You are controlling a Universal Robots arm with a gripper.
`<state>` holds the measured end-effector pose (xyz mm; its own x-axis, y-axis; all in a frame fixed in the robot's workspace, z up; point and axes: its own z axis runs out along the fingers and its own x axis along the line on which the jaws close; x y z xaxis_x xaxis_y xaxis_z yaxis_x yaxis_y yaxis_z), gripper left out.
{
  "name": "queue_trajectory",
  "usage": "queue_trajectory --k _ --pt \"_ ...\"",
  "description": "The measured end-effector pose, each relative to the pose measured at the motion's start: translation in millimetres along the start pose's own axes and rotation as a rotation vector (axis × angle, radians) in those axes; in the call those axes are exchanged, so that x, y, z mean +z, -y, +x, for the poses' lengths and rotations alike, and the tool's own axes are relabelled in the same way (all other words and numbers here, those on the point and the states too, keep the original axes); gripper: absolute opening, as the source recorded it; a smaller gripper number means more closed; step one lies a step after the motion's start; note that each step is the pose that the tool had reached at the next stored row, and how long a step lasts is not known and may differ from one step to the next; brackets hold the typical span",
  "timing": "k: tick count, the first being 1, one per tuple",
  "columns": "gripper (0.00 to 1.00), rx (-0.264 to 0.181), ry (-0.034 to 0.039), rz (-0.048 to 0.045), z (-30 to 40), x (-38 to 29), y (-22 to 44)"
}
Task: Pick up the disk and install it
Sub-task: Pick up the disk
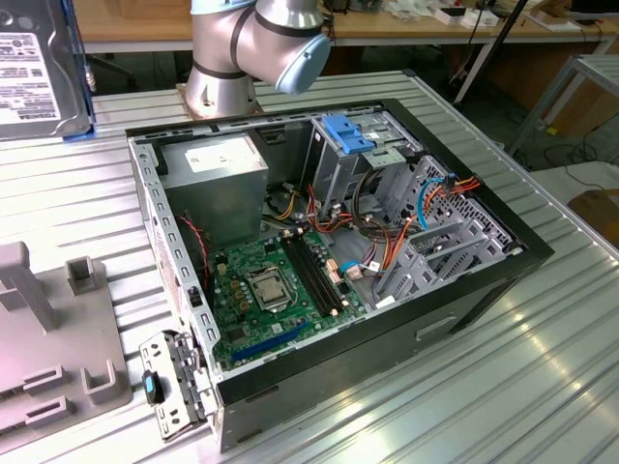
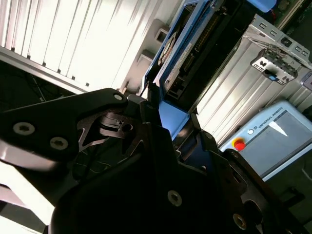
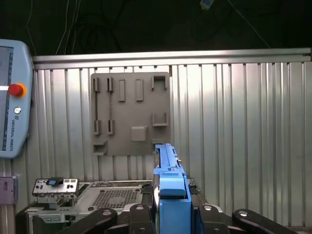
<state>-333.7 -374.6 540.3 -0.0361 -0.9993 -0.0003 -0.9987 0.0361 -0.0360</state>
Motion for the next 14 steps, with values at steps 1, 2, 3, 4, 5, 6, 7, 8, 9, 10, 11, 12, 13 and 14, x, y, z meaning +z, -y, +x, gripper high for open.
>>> queue_trajectory --k 1,2,3,4,5,6,7,8,9,10,11,12,13,14 --pt "0.37 0.000 0.0001 0.0001 -0.3 0.5 8.4" --pt "0.37 0.000 -0.0001 -0.0001 -0.6 0.7 15.4" --pt "0.37 0.000 0.0000 0.0000 -0.7 1.0 19.2" --pt "0.37 0.000 0.0000 0.0001 -0.8 1.2 23.3" --pt "0.37 0.000 0.0000 0.0000 -1.0 1.5 29.2" --pt "0.37 0.000 0.0000 0.0000 -1.4 2.0 39.5" --pt "0.37 0.000 0.0000 0.0000 -1.7 2.4 46.1" --pt "0.37 0.000 0.0000 0.0000 -1.8 2.6 50.7" --pt "0.37 0.000 -0.0001 -0.0001 -2.0 2.8 55.1" --pt "0.37 0.000 0.0000 0.0000 -2.2 3.3 63.0" --pt "0.37 0.000 0.0000 0.0001 -2.4 3.6 67.4" --pt "0.37 0.000 0.0000 0.0000 -2.6 3.9 72.6" --pt "0.37 0.000 -0.0001 -0.0001 -2.9 4.3 80.1" --pt "0.37 0.000 0.0000 0.0000 -3.1 4.8 86.5"
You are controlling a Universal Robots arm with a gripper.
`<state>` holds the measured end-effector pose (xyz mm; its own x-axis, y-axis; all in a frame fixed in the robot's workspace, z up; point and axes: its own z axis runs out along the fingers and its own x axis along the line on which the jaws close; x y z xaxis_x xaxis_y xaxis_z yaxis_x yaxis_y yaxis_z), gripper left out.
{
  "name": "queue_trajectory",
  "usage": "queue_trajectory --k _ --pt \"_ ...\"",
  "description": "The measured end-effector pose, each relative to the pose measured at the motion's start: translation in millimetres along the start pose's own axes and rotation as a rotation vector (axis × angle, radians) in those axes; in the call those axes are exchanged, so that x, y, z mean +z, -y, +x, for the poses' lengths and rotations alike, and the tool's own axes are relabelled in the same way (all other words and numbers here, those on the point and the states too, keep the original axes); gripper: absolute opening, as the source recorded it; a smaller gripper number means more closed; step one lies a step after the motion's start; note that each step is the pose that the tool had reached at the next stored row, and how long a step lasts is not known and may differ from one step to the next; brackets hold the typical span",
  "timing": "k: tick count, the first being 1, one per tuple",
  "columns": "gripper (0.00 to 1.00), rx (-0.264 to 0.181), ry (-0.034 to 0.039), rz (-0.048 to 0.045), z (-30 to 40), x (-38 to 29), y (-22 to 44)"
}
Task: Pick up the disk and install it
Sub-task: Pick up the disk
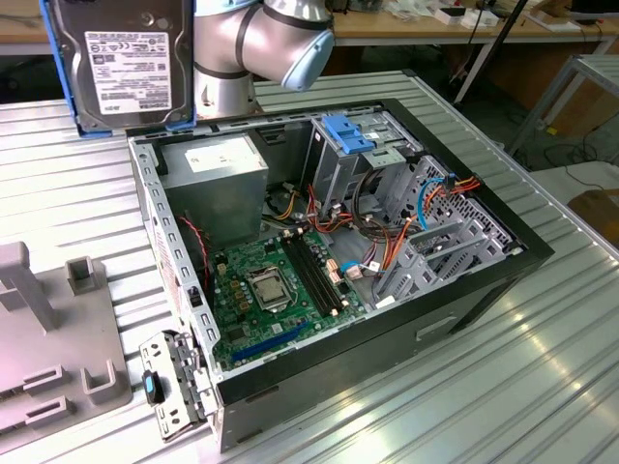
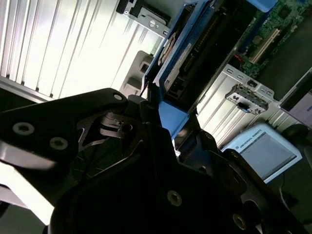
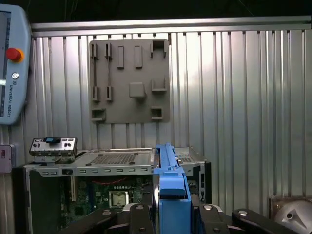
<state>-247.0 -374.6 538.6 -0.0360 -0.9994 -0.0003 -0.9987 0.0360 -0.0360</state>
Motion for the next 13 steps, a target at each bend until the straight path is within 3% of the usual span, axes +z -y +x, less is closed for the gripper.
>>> queue_trajectory --k 8,13 --pt "0.37 0.000 0.0000 0.0000 4.8 3.8 22.7" --pt "0.37 0.000 0.0000 0.0000 9.3 7.1 46.8"
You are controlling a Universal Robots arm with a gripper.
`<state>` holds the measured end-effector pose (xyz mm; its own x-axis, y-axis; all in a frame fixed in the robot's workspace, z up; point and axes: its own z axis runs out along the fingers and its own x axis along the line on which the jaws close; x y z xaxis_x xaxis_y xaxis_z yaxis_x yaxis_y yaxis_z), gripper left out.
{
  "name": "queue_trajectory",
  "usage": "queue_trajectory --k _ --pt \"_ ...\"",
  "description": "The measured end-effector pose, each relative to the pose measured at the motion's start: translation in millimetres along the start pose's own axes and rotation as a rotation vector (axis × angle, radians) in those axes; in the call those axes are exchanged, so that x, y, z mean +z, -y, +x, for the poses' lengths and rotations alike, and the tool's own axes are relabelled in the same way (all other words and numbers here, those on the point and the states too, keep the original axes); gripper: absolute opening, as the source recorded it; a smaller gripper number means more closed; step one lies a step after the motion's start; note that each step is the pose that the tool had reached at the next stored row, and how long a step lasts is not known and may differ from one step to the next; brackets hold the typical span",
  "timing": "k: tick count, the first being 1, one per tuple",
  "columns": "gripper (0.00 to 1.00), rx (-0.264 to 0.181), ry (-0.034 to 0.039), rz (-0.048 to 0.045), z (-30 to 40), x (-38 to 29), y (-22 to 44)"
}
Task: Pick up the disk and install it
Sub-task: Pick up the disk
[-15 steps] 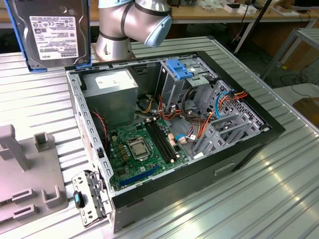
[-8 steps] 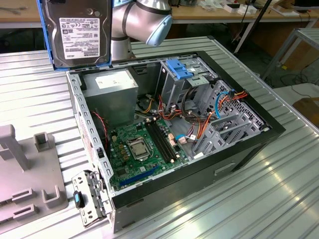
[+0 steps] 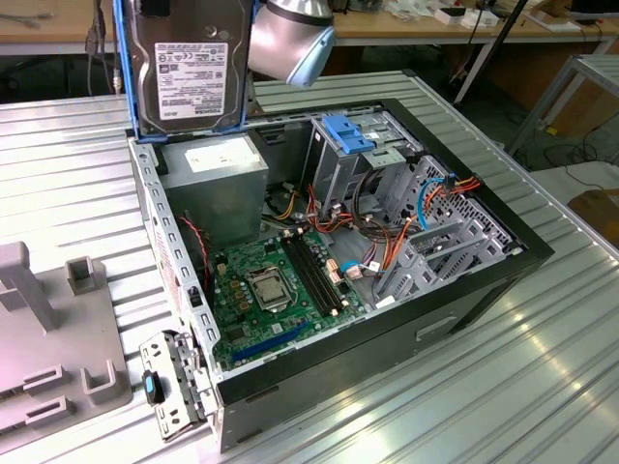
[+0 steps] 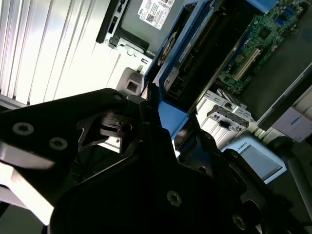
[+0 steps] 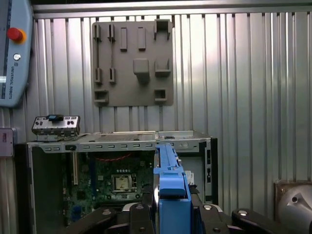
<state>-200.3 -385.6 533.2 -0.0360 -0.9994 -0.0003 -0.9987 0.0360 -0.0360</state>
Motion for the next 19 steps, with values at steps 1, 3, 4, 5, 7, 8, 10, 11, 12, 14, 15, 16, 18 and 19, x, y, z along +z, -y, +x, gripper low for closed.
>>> queue_trajectory --k 1,3,4,5,7,8,10,11,12,14,15,16,18,19 --pt "0.37 0.000 -0.0001 -0.0001 -0.1 0.6 5.8" --pt "0.37 0.000 -0.0001 -0.0001 -0.2 2.2 18.9" --pt "0.37 0.000 0.0001 0.0001 0.0 3.1 26.2" --pt "0.37 0.000 0.0000 0.0000 0.2 3.4 30.4" --pt "0.37 0.000 -0.0001 -0.0001 1.9 4.7 41.9" --pt "0.37 0.000 0.0001 0.0001 3.2 5.1 44.5" --pt "0.37 -0.010 0.0003 0.0000 3.9 5.5 48.6" --pt "0.37 -0.024 0.0008 -0.0001 3.9 5.8 50.3" --pt "0.37 -0.031 0.0013 0.0001 4.4 6.4 51.4" --pt "0.37 -0.033 0.0011 -0.0002 10.8 7.7 53.4" --pt "0.37 -0.033 0.0012 -0.0001 15.2 8.4 54.0" --pt "0.37 -0.033 0.0013 0.0000 20.2 9.1 55.0" --pt "0.37 -0.033 0.0011 -0.0002 28.0 9.9 57.4" --pt "0.37 -0.033 0.0013 0.0000 33.3 10.7 60.0"
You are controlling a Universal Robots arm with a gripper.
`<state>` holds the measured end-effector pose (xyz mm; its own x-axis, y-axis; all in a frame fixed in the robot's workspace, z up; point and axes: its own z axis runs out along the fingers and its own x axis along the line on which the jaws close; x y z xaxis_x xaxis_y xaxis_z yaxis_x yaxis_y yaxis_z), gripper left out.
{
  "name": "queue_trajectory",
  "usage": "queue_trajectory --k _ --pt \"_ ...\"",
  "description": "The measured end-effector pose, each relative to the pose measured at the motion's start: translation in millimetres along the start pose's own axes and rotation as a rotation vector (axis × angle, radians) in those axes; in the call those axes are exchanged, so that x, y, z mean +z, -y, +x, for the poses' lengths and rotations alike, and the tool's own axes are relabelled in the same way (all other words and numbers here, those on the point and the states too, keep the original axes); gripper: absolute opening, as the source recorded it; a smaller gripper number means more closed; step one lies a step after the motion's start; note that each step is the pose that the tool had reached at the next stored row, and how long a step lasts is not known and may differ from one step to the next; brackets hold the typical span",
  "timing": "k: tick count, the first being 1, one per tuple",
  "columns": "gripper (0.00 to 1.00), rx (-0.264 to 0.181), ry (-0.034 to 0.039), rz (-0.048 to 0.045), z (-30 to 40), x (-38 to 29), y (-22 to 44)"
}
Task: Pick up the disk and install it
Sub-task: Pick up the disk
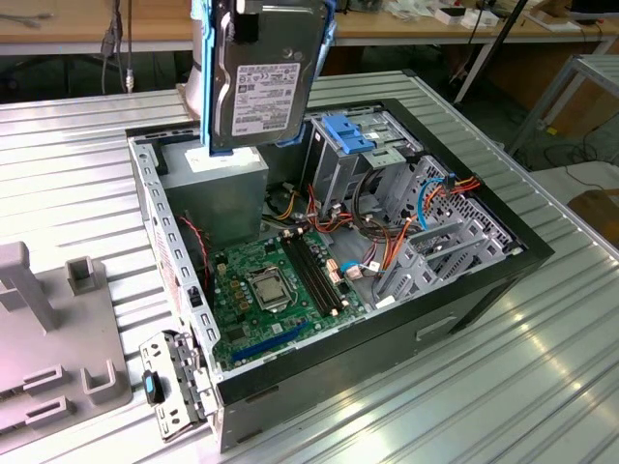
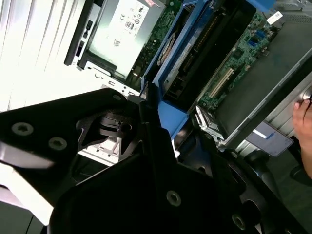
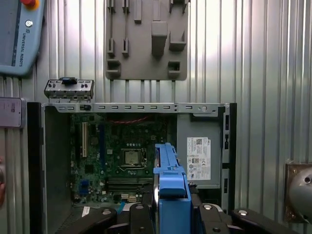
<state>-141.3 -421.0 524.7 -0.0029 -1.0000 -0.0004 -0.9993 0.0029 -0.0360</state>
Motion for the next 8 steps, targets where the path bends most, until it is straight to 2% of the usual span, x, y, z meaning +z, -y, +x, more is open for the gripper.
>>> queue_trajectory --k 1,2,3,4,6,8 --pt "0.37 0.000 0.0000 0.0000 3.2 0.5 2.1" --pt "0.37 0.000 -0.0001 -0.0001 7.4 1.5 6.7" --pt "0.37 0.000 0.0001 0.0001 8.8 2.3 10.8" --pt "0.37 0.000 -0.0001 -0.0001 10.5 3.5 18.8" --pt "0.37 0.000 -0.0001 -0.0001 11.8 5.2 28.6" --pt "0.37 0.000 0.0000 -0.0001 13.2 7.7 44.9"
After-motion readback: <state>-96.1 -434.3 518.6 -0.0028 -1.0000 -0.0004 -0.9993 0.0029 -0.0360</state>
